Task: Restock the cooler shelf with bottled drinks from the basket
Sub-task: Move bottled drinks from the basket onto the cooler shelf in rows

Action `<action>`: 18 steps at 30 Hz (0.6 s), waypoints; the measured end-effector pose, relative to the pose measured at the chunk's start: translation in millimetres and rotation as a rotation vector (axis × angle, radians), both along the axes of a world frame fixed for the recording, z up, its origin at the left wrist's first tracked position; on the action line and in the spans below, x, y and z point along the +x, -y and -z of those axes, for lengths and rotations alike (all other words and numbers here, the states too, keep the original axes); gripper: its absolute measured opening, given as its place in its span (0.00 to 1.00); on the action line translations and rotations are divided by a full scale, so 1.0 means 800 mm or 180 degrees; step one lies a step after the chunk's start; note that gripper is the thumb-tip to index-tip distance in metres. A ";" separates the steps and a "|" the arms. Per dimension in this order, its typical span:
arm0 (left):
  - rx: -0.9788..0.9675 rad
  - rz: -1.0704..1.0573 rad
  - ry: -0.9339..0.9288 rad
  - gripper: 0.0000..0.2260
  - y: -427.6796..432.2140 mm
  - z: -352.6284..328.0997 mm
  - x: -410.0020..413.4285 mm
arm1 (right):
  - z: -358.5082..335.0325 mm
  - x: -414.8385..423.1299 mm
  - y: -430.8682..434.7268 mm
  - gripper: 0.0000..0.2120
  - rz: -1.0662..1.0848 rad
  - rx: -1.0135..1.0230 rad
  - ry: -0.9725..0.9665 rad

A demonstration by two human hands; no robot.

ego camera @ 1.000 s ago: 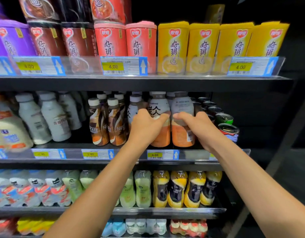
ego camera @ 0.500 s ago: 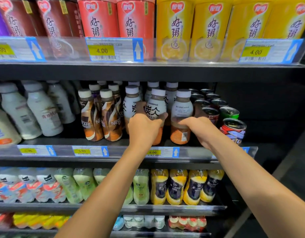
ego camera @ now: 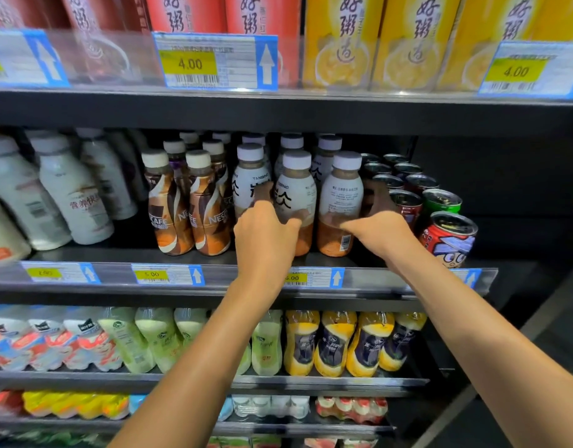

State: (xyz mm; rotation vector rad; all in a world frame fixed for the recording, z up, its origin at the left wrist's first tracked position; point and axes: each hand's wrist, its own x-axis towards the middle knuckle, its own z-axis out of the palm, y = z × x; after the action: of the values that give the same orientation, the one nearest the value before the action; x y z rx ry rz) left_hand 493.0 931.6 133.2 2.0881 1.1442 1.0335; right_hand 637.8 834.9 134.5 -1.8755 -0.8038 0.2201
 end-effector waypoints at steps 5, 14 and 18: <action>0.0380 -0.0059 -0.0136 0.14 0.000 0.003 0.000 | -0.001 -0.003 -0.005 0.36 0.0147 -0.0232 0.0254; 0.0635 -0.0016 -0.0098 0.11 -0.022 0.010 0.012 | -0.001 0.001 -0.024 0.34 0.0317 -0.0534 0.0941; 0.0627 -0.0052 -0.0348 0.10 -0.025 0.012 0.016 | -0.001 0.003 -0.027 0.36 0.0318 -0.0577 0.0896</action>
State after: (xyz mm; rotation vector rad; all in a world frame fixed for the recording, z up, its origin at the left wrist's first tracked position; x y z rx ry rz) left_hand 505.9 951.8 123.8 2.3176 1.1539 1.0899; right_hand 640.3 856.6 135.0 -2.1426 -0.9001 -0.0372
